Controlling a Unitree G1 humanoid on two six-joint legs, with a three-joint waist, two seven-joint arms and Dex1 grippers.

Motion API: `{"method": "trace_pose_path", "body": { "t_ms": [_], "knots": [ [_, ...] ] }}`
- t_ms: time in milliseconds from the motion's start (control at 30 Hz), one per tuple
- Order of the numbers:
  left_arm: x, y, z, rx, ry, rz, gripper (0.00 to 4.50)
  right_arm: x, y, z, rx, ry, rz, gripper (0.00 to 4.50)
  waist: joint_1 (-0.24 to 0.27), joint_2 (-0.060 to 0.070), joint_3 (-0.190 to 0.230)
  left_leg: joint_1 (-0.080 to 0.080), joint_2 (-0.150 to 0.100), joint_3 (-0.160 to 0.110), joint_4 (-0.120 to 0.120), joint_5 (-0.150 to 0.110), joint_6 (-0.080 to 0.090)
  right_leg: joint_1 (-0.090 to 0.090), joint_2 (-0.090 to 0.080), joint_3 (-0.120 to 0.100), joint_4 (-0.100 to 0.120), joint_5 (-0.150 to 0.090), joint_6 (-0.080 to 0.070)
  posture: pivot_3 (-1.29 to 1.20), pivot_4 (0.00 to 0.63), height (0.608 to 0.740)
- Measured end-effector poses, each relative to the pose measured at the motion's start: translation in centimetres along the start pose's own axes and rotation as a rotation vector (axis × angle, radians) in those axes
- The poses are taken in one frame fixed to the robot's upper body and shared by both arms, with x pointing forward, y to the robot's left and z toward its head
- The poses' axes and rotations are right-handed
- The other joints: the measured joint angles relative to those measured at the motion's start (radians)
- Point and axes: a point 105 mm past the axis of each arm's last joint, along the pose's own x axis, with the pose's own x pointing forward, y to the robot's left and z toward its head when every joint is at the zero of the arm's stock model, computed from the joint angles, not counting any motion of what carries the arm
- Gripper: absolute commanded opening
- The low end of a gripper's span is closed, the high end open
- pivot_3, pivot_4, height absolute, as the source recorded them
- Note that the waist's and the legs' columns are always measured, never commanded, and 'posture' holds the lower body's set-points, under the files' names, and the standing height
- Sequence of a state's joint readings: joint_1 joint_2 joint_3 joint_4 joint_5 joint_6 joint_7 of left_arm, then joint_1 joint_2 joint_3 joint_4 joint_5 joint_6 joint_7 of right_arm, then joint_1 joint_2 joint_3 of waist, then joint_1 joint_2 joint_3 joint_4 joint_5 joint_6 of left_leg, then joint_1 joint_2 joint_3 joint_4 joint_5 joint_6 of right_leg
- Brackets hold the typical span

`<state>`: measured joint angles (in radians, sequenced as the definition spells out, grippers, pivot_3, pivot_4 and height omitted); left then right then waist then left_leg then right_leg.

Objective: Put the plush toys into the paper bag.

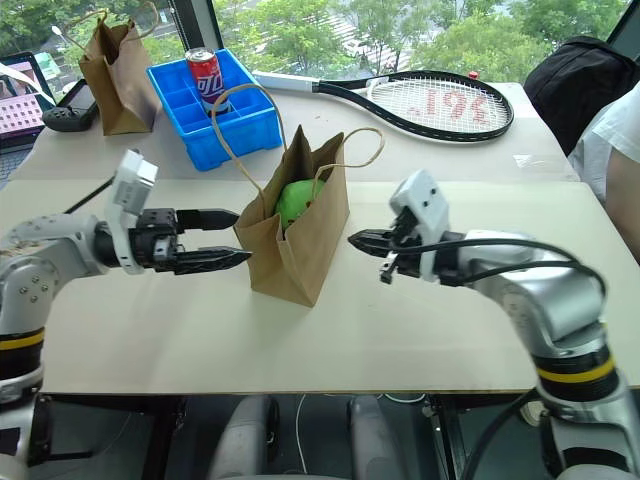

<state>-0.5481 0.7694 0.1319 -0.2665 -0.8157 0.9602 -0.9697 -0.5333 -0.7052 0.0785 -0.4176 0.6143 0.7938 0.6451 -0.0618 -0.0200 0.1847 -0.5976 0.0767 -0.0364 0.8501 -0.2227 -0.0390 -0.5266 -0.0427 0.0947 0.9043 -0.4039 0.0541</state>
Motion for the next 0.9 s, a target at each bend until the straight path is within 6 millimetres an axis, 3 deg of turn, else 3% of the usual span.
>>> {"method": "trace_pose_path", "body": {
  "t_ms": [333, 567, 600, 667, 900],
  "knots": [
    [1.7, -1.1, 0.5, -0.113, -0.058, 0.027, 4.5, 4.8, 3.2, 0.4, 0.023, -0.128, 0.033, 0.06, -0.002, 0.0, 0.0, 0.001, 0.0, -0.001, 0.001, 0.0, 0.0, 0.001, 0.0, 0.0, 0.002, 0.0, 0.0, 0.0, 0.15, 0.656],
    [2.3, -1.0, 0.7, -0.128, -0.073, 0.064, 4.5, 5.9, 4.1, -0.2, 0.026, -0.135, 0.024, 0.06, -0.002, 0.0, 0.0, 0.001, 0.0, -0.001, 0.002, 0.0, 0.0, 0.001, 0.0, -0.001, 0.002, 0.0, 0.0, 0.0, 0.15, 0.656],
    [2.3, -0.9, 0.7, -0.128, -0.072, 0.07, 4.09, 5.9, 4.2, -0.5, 0.032, -0.127, 0.025, 0.0, -0.002, 0.0, 0.0, 0.001, 0.0, -0.001, 0.002, 0.0, 0.0, 0.001, 0.0, 0.0, 0.002, 0.0, 0.0, 0.0, 0.15, 0.656],
    [2.3, -0.7, 0.7, -0.125, -0.071, 0.086, 3.77, 6.0, 4.3, -0.8, 0.037, -0.12, 0.024, 0.0, -0.002, 0.0, 0.0, 0.001, 0.0, -0.001, 0.002, 0.0, 0.0, 0.001, 0.0, 0.0, 0.003, 0.0, 0.0, 0.0, 0.15, 0.656],
    [3.1, 0.2, 0.5, -0.113, -0.092, 0.142, 1.34, 6.1, 4.4, -1.2, 0.052, -0.119, 0.01, 0.0, -0.001, 0.0, 0.0, 0.001, 0.0, -0.001, 0.002, 0.0, 0.0, 0.001, 0.0, 0.0, 0.003, 0.0, 0.0, 0.0, 0.15, 0.656]
  ]
}}
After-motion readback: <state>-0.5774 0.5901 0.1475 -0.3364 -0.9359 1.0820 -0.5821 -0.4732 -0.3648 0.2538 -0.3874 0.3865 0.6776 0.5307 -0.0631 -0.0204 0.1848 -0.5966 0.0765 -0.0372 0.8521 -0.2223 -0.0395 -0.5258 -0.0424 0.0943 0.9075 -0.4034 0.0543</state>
